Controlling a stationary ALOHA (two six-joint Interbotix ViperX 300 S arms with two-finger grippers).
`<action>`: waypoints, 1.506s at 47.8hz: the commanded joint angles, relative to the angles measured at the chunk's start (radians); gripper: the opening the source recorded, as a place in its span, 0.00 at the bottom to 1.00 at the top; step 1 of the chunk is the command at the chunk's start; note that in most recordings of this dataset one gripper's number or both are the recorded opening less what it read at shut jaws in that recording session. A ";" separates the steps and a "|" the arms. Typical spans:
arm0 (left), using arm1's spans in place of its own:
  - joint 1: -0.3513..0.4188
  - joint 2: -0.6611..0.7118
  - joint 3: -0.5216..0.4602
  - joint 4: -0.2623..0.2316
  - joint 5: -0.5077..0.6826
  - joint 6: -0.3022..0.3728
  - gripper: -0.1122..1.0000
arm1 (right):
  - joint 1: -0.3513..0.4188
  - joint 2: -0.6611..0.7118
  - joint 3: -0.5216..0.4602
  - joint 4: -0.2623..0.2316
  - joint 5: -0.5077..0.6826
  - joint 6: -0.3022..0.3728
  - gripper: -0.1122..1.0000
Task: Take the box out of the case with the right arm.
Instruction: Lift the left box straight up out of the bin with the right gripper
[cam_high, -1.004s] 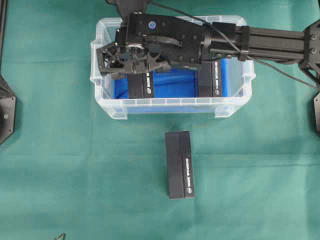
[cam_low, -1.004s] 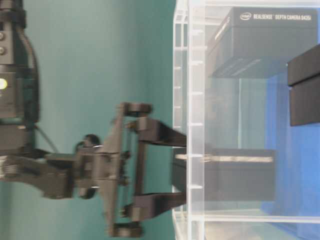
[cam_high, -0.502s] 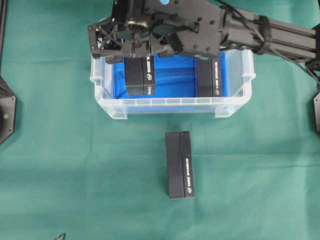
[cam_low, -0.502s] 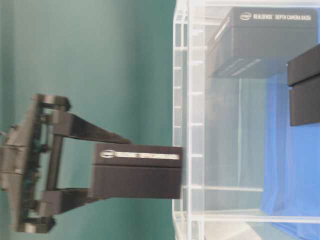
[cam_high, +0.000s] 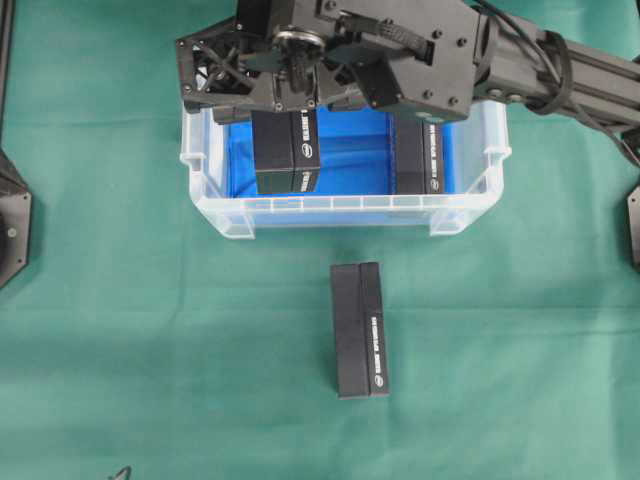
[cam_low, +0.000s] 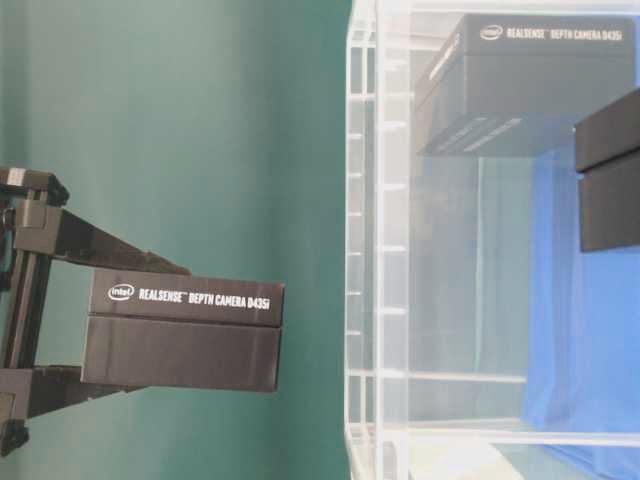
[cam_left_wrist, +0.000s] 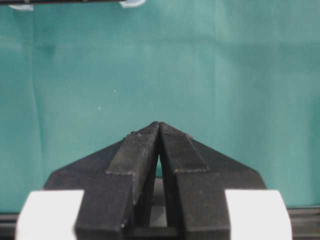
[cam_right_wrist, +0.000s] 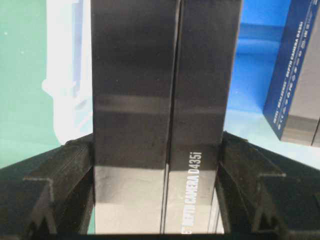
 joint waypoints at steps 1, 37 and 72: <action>-0.003 0.002 -0.028 0.002 -0.006 -0.002 0.10 | 0.005 -0.071 -0.028 -0.005 0.000 0.000 0.71; -0.003 0.003 -0.028 0.002 -0.006 -0.002 0.10 | 0.005 -0.069 -0.028 -0.017 -0.002 0.000 0.71; -0.003 0.003 -0.028 0.002 -0.005 0.002 0.10 | 0.003 -0.071 -0.028 -0.021 -0.002 0.000 0.71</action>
